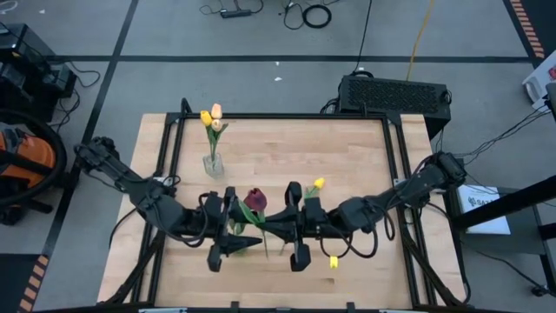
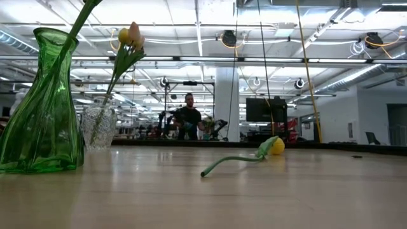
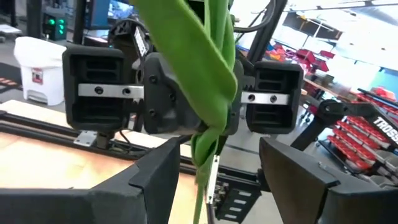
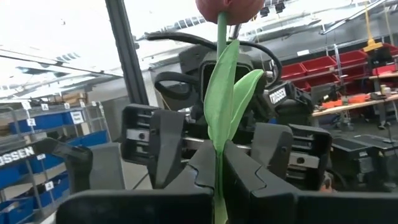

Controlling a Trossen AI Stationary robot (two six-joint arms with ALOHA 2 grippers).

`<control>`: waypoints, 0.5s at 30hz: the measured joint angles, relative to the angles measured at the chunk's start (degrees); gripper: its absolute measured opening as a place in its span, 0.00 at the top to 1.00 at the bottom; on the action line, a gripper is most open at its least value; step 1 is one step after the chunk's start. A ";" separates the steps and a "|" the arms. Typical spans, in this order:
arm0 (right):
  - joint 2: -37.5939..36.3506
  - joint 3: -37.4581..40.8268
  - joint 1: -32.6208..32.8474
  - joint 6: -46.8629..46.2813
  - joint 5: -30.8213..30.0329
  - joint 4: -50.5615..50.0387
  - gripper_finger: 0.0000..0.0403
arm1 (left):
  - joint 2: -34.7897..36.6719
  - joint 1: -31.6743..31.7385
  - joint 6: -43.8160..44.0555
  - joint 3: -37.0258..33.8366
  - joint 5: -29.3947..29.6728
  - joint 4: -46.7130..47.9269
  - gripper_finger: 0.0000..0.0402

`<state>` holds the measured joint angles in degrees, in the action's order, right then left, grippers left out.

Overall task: Sort flowers into vase by color
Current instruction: Put the red tulip into the green vase

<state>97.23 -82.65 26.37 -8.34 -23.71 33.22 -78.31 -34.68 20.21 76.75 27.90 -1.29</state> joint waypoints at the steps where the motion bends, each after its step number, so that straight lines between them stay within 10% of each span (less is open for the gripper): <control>1: 0.00 0.00 -0.14 0.00 0.03 -0.18 1.00 | -0.25 0.36 -0.01 0.00 -0.02 -0.20 0.43; 15: 0.00 0.00 -0.87 0.00 0.12 -2.22 1.00 | -1.45 2.41 -1.53 -0.02 -0.65 -0.97 0.57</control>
<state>97.23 -82.65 25.50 -8.34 -23.59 31.00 -79.77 -32.27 18.68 76.73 27.24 -2.26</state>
